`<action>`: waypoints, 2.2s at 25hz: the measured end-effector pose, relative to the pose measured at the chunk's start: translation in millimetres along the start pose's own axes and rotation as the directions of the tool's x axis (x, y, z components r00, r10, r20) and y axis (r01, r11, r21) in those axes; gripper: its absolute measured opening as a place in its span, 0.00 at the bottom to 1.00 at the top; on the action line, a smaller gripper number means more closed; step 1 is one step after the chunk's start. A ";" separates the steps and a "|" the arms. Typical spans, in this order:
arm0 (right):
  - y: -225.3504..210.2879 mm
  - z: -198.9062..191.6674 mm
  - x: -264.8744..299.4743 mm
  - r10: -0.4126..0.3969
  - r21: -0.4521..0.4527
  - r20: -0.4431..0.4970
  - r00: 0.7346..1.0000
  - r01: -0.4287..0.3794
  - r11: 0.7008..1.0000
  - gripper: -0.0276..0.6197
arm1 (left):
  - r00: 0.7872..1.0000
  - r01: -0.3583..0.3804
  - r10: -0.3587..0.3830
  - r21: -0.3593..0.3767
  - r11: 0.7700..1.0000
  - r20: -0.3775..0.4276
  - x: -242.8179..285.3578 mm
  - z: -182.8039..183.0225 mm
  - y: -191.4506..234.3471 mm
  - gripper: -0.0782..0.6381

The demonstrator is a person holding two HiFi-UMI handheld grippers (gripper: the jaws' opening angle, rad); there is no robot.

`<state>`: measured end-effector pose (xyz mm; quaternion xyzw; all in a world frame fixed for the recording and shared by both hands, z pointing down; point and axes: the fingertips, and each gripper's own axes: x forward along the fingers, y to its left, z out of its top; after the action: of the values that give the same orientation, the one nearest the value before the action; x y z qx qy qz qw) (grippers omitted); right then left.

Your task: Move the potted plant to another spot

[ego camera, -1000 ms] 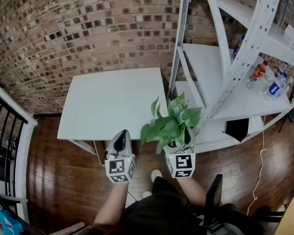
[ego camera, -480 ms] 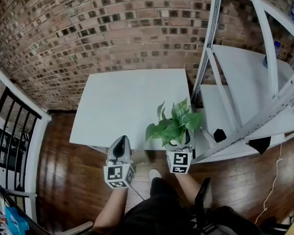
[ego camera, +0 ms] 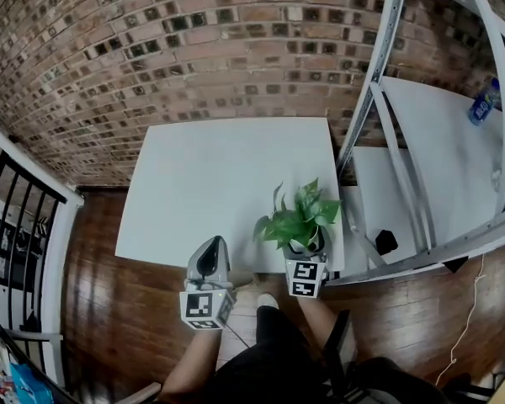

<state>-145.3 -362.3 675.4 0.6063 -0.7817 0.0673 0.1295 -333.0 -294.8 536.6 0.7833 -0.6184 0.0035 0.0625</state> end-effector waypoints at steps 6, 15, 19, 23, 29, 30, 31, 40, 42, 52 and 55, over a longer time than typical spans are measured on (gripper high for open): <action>5.4 -9.3 8.3 0.003 -0.021 -0.029 1.000 -0.004 1.000 0.74 | 1.000 -0.011 0.011 0.000 1.000 0.020 8.6 -2.4 14.1 0.13; 9.3 -22.5 6.1 0.018 -0.004 -0.080 0.997 -0.018 1.000 0.85 | 1.000 -0.006 0.006 -0.018 1.000 0.012 8.3 -2.8 9.8 0.13; 7.2 -29.8 -5.7 0.029 0.003 -0.086 0.996 -0.029 1.000 0.94 | 1.000 -0.002 0.002 -0.013 1.000 0.006 3.7 -1.6 4.4 0.13; 5.2 -24.9 -30.9 0.031 -0.022 -0.076 0.997 -0.033 0.999 0.94 | 1.000 -0.001 0.001 -0.017 1.000 -0.010 -7.0 6.5 -2.3 0.13; -6.1 22.2 -87.0 0.025 -0.038 0.025 0.999 -0.024 0.999 0.79 | 1.000 -0.003 0.003 -0.007 1.000 -0.009 -26.8 1.0 -23.2 0.13; -8.2 31.1 -96.0 0.026 -0.043 0.041 0.999 -0.024 0.999 0.73 | 1.000 0.004 -0.004 -0.006 1.000 -0.008 -30.0 2.5 -30.5 0.13; -10.1 39.1 -105.2 0.028 -0.047 0.056 0.998 -0.026 0.999 0.67 | 1.000 0.011 -0.011 -0.003 1.000 -0.007 -33.5 2.9 -37.6 0.13; -17.7 97.3 -180.7 0.087 -0.076 0.167 0.982 -0.075 0.994 0.05 | 0.996 0.090 -0.090 0.010 0.996 0.008 -68.1 12.6 -109.5 0.13; -18.1 107.6 -196.8 0.098 -0.080 0.183 0.978 -0.084 0.993 0.05 | 0.995 0.100 -0.101 0.019 0.995 0.027 -75.6 17.1 -122.4 0.13; -17.8 135.0 -256.9 0.109 -0.119 0.252 0.962 -0.081 0.990 0.06 | 0.985 0.168 -0.167 -0.012 0.986 0.038 -110.1 31.4 -179.0 0.13; -19.8 145.3 -265.0 0.117 -0.129 0.271 0.955 -0.084 0.988 0.06 | 0.986 0.163 -0.163 -0.004 0.987 0.046 -112.4 36.9 -186.0 0.13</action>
<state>-82.5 -158.8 459.9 0.5607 -0.8245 -0.0575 0.0499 -181.7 -147.5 473.2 0.8309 -0.5535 -0.0218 0.0518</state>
